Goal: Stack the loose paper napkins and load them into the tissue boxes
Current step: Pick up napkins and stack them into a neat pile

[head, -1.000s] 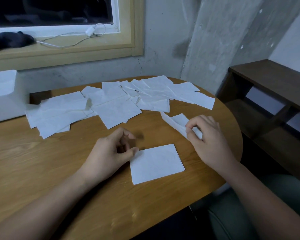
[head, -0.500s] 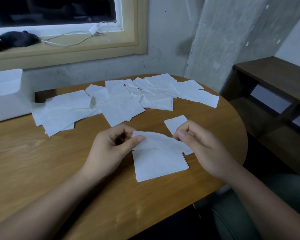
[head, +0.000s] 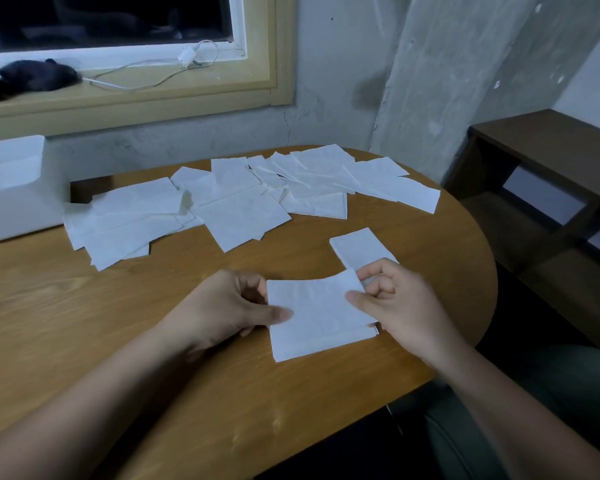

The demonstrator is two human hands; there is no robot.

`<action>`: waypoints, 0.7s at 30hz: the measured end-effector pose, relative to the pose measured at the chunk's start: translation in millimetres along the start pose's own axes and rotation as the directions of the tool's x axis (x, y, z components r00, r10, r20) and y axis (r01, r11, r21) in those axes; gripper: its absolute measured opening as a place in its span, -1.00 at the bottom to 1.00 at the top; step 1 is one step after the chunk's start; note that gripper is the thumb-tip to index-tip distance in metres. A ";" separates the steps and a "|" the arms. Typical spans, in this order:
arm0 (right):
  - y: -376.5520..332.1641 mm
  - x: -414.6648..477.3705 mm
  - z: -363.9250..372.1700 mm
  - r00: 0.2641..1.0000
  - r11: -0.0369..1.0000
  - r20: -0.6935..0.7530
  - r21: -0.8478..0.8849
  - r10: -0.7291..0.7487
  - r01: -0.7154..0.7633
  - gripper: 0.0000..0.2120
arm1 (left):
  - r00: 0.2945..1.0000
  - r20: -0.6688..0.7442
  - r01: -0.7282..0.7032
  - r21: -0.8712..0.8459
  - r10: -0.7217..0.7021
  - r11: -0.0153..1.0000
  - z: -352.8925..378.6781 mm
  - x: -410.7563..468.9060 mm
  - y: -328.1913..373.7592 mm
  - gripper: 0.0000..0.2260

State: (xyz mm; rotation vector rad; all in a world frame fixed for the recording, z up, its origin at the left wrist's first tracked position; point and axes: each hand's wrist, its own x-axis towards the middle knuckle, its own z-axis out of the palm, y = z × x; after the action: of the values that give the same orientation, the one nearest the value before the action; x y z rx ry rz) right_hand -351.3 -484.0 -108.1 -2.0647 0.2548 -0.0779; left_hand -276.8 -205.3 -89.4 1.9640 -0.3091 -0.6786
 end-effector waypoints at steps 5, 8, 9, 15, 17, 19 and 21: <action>3.0 1.3 1.4 0.999 0.989 0.007 -0.146 -0.035 0.036 -0.74 | 0.999 -0.019 0.037 0.108 -0.035 0.993 2.0 -0.7 1.5 -0.67; 3.4 2.3 2.5 0.999 0.974 0.000 -0.224 -0.044 0.043 -0.71 | 0.998 -0.040 0.044 0.142 -0.039 0.989 4.0 -1.2 2.7 -0.68; 3.4 2.5 2.9 0.999 0.971 -0.003 -0.236 -0.048 0.046 -0.70 | 0.998 -0.047 0.044 0.159 -0.037 0.986 4.2 -1.4 3.3 -0.68; 2.0 3.2 4.9 0.996 0.953 -0.029 -0.293 -0.083 0.071 -0.62 | 0.996 -0.083 0.064 0.245 -0.045 0.968 4.2 0.1 1.2 -0.63; 0.1 2.7 4.4 0.996 0.946 -0.023 -0.315 -0.086 0.075 -0.59 | 0.993 -0.115 0.056 0.300 -0.022 0.952 5.6 0.1 0.0 -0.62; 0.0 1.8 2.0 0.994 0.932 -0.029 -0.352 -0.105 0.089 -0.61 | 0.991 -0.133 0.050 0.336 -0.006 0.941 6.6 0.2 -0.9 -0.60; 3.7 2.5 -3.5 0.984 0.901 -0.079 -0.418 -0.161 0.114 -0.71 | 0.991 -0.137 0.050 0.346 -0.003 0.937 5.6 0.3 -0.7 -0.54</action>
State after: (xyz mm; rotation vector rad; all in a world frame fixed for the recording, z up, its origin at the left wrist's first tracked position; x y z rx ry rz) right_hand -350.0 -489.2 -109.8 -2.5045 0.2045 -0.2455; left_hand -279.9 -209.2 -92.0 2.3454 -0.3386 -0.5308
